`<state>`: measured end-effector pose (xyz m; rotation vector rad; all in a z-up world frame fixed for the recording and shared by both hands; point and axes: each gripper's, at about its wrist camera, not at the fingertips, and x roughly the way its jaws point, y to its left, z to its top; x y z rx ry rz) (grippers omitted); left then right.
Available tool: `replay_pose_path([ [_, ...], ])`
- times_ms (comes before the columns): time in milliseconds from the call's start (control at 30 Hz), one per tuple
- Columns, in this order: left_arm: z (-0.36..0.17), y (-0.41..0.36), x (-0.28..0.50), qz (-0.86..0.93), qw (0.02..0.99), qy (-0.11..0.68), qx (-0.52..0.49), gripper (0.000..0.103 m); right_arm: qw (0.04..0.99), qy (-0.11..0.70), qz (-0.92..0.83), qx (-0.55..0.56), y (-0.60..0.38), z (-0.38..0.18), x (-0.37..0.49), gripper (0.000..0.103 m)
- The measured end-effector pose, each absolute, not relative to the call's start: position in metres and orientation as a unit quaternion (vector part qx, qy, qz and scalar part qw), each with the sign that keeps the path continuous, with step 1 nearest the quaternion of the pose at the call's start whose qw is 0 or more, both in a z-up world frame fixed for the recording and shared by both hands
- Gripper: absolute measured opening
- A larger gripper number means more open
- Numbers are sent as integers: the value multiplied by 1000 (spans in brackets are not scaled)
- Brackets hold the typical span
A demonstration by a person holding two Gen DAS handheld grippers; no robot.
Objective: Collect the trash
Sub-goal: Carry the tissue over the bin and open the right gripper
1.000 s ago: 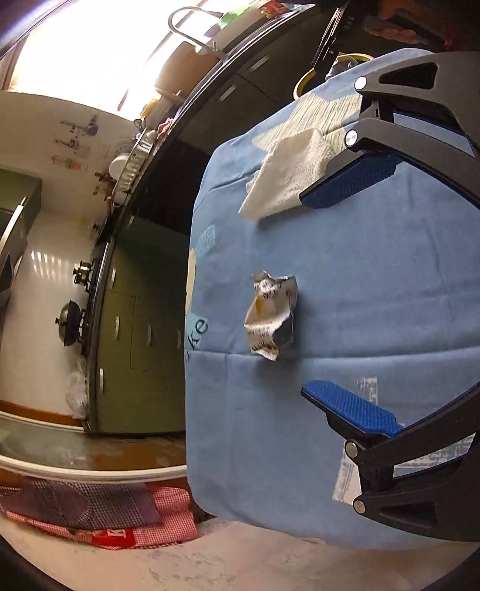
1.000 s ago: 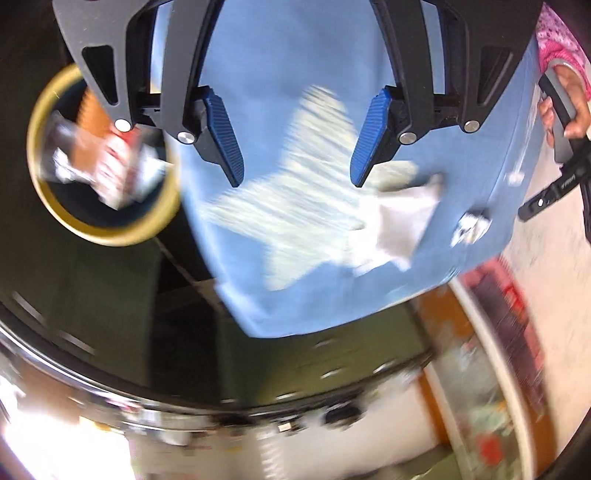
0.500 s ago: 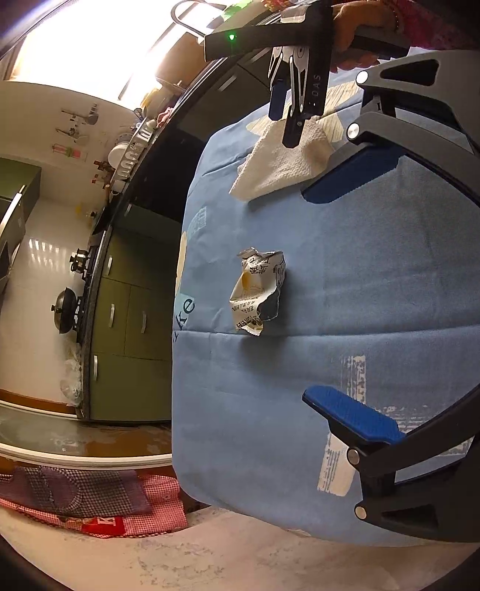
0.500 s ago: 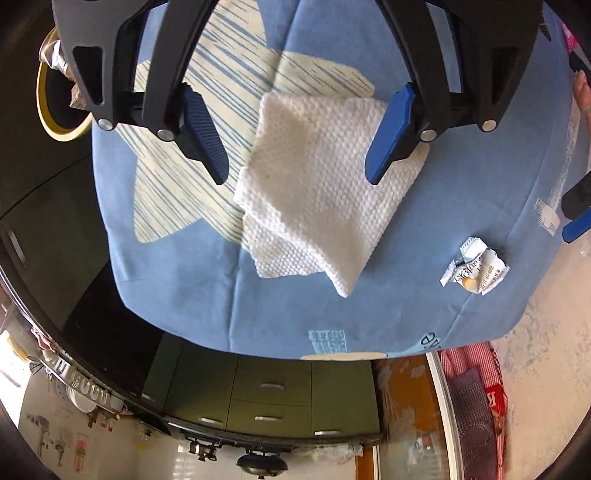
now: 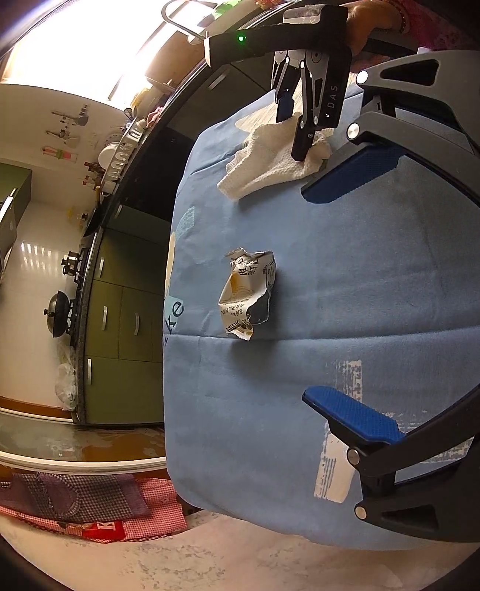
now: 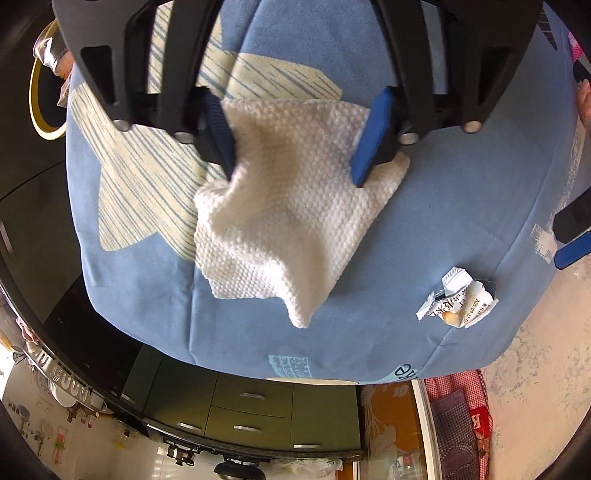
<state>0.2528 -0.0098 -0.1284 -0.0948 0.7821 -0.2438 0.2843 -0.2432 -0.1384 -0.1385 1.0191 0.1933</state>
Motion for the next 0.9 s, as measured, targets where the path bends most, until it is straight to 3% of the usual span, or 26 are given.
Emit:
replay_pose_path([
  [100, -130, -12, 253, -119, 915, 383, -42, 98, 868, 482, 91, -72, -242, -135, 283, 14],
  [167, -131, -14, 253, -118, 916, 382, -38, 98, 870, 480, 95, -65, -244, -133, 281, 8],
  [400, -135, -13, 253, -116, 915, 384, -36, 98, 885, 450, 114, -28, -260, -107, 260, 7],
  [600, -137, -16, 252, -117, 915, 386, -29, 98, 915, 389, 104, -2, -298, -51, 219, 7],
  [900, -137, -19, 251, -117, 915, 385, -24, 98, 942, 336, -21, 17, -398, -2, 155, 7],
])
